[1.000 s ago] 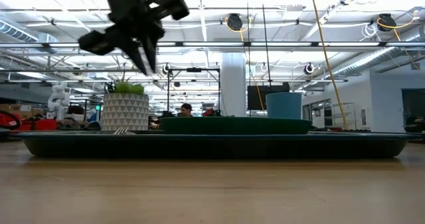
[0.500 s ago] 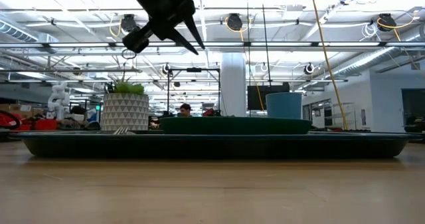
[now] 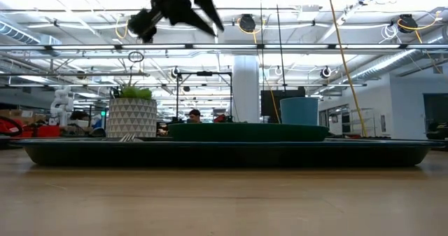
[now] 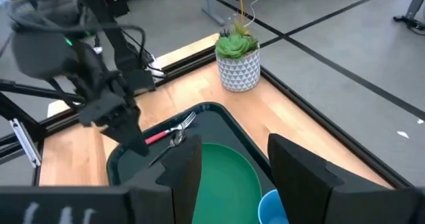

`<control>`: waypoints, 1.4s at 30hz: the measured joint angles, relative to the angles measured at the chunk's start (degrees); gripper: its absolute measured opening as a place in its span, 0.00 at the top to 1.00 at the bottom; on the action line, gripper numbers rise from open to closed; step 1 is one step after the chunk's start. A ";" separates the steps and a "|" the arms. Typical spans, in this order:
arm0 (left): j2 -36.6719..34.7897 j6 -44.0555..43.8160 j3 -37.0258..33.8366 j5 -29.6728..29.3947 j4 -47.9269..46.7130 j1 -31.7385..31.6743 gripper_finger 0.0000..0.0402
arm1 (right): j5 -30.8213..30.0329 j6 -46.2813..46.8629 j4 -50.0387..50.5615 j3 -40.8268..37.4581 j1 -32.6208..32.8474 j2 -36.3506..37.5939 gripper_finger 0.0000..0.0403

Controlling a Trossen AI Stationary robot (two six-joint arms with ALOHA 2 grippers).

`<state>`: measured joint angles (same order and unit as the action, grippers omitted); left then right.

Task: Pick and place plate/cup/fork/spoon on tray
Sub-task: Put the black spoon on the dark green serving tray to the right of the pink fork

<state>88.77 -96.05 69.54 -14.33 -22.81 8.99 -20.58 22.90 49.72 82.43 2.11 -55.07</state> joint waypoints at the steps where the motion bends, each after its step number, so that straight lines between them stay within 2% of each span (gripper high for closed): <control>1: 0.00 0.73 1.25 -0.84 -0.52 0.30 0.84 | -0.02 -0.02 0.16 0.00 0.00 0.00 0.59; 4: -0.02 2.20 5.65 -3.63 -4.12 0.80 0.84 | -0.02 -0.74 0.08 0.00 -0.01 0.00 0.59; 10: 0.00 3.98 16.12 -6.06 -23.18 0.68 0.84 | -0.09 -1.29 -1.06 0.00 -0.02 -0.26 0.59; 15: 0.11 4.03 19.30 -6.67 -34.08 0.63 0.84 | -0.15 -1.31 -1.49 0.02 -0.02 -0.46 0.59; 17: 0.14 3.03 19.07 -5.32 -37.48 0.12 0.84 | -0.17 -1.18 -1.49 0.02 -0.02 -0.46 0.59; 23: 1.70 0.77 17.25 4.93 -45.63 -3.07 0.84 | -0.24 -1.17 -1.56 0.02 -0.04 -0.69 0.59; 31: 7.61 1.18 17.03 11.23 -43.34 -3.80 0.84 | -0.15 -1.11 -0.83 0.07 -0.04 -1.44 0.59; 37: 12.59 -1.65 17.03 17.29 -43.37 -3.78 0.84 | -0.15 -1.09 -0.42 0.07 -0.04 -1.38 0.59; 42: 16.02 -4.96 17.03 21.40 -43.29 -3.77 0.73 | -0.13 -1.11 0.48 0.07 -0.02 -1.38 0.59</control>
<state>104.79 -101.01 86.56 7.08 -66.10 5.23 -20.71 21.78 50.20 82.50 2.09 -56.45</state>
